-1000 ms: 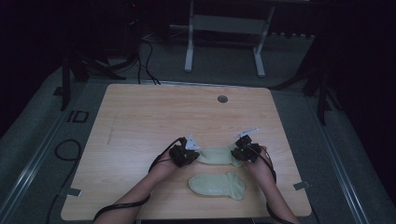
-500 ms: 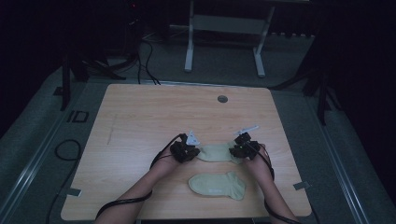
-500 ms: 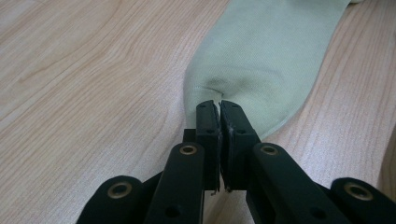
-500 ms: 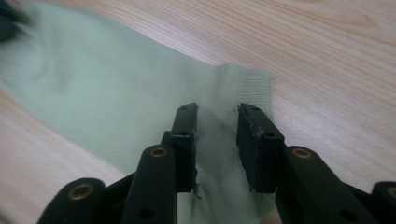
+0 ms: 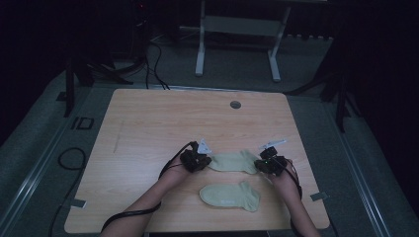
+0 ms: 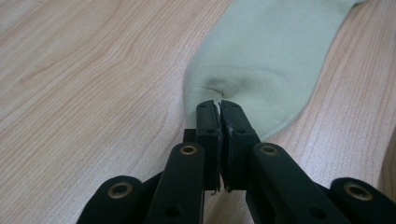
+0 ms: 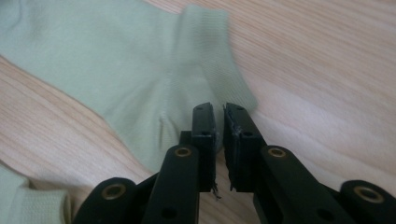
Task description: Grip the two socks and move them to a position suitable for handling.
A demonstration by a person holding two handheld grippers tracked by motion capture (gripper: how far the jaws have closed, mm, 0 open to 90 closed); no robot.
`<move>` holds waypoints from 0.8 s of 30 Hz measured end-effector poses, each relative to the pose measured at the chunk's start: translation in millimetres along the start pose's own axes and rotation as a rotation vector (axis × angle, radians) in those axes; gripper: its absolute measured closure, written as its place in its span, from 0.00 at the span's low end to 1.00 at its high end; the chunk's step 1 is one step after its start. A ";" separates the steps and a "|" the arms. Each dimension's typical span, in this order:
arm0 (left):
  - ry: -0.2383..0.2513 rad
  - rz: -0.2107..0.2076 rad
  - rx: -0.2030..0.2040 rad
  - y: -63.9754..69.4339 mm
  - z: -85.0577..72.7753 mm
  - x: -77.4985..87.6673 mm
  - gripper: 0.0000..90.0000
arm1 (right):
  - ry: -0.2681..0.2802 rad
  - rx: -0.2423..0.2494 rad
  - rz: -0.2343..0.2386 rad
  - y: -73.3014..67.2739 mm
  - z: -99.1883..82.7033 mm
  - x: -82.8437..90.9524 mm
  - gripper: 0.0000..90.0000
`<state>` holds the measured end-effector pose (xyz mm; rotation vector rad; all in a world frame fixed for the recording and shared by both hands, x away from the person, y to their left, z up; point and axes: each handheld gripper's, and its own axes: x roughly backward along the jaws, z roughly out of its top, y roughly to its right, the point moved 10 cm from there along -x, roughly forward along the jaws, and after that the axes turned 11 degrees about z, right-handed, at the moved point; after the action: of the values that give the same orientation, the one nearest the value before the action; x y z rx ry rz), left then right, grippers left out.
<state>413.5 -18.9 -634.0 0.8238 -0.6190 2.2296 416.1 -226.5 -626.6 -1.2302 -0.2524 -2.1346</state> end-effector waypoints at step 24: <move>-0.041 -0.059 0.067 30.3 2.2 57.9 0.50 | 0.069 0.011 0.149 -46.9 -9.1 26.1 0.72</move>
<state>359.1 -15.8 -597.8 0.9118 -0.5348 2.1945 371.5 -206.2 -602.9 -1.1306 -0.1378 -2.0403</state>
